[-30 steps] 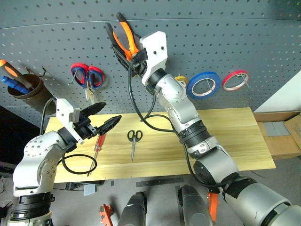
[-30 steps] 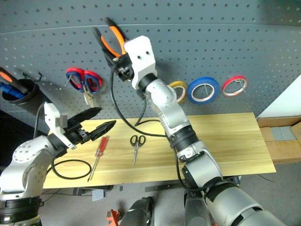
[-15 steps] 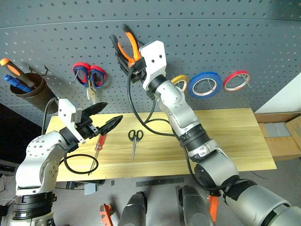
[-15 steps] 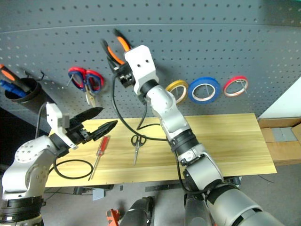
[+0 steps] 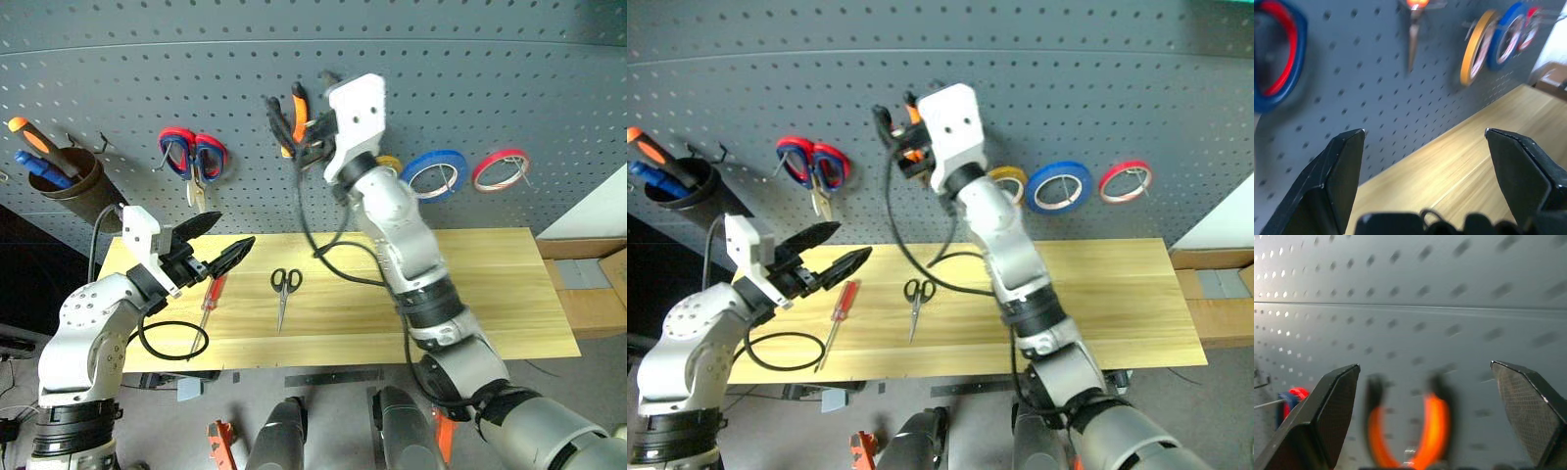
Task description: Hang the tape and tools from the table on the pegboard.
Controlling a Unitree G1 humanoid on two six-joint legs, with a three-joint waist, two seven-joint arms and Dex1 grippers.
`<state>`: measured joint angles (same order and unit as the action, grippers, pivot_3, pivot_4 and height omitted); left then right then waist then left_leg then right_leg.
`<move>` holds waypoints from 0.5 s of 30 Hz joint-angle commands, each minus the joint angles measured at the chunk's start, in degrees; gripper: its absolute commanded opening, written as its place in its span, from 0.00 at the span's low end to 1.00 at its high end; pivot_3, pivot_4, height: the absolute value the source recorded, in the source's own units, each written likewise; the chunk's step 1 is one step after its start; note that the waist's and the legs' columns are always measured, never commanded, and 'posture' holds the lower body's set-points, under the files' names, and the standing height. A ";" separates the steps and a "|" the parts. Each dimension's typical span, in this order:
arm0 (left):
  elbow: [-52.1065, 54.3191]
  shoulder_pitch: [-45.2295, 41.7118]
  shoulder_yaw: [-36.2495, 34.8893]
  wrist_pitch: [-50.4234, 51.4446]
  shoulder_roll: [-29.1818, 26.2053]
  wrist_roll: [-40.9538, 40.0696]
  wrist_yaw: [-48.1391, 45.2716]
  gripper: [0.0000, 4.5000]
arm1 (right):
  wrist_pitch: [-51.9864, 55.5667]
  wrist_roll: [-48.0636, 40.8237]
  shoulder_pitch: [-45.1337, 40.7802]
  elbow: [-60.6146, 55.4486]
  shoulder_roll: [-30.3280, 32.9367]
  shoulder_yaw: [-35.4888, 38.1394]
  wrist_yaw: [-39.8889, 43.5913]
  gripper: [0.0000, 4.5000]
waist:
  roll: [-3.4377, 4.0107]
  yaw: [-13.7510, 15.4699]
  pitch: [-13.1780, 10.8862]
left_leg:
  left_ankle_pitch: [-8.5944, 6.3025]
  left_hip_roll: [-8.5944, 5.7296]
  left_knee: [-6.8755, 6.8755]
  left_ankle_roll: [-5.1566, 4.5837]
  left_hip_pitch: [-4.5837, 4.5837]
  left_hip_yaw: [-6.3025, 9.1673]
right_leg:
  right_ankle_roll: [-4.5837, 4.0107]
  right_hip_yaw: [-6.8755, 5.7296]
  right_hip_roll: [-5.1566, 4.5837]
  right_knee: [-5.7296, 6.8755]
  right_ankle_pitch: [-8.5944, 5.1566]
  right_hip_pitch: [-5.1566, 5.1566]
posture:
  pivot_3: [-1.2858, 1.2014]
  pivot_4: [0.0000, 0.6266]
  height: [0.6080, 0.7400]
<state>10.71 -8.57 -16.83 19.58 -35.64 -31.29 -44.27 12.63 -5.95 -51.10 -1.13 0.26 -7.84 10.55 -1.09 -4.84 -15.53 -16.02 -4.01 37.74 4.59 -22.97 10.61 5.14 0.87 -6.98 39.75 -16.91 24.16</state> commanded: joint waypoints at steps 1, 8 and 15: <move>2.44 1.49 0.23 -0.64 0.55 0.86 1.12 0.94 | 10.14 -8.31 3.14 -14.60 3.93 2.36 6.14 0.99 | 0.00 0.02 0.00 | 0.00 0.00 -0.02 0.00 0.00 0.00 | 0.00 -0.01 0.00 -0.02 0.00 -0.01 | 0.50 0.43 1.00; 4.32 5.60 3.37 4.90 -0.11 3.83 5.17 0.94 | 34.60 -30.59 10.98 -29.85 17.60 9.78 16.21 0.99 | 0.01 -0.14 -0.02 | -0.08 0.48 -0.07 -0.15 0.05 -0.20 | -0.01 0.02 0.11 -0.03 0.00 -0.04 | 0.49 0.46 1.00; 7.40 8.27 9.50 15.43 1.40 10.65 15.56 0.97 | 43.34 -39.14 22.10 -37.30 36.27 9.58 27.85 1.00 | -0.08 0.17 -0.14 | -0.30 0.42 -0.01 -0.53 0.02 -0.34 | 0.00 -0.01 0.17 -0.26 0.00 -0.15 | 0.49 0.48 1.00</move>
<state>14.74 -0.32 -8.35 32.53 -34.56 -22.33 -31.64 55.09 -42.48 -29.73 -34.46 34.60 1.06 35.59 -1.17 -4.67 -15.68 -16.34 -3.60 37.74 4.03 -22.95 10.24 5.13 0.86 -6.78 39.48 -16.91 24.01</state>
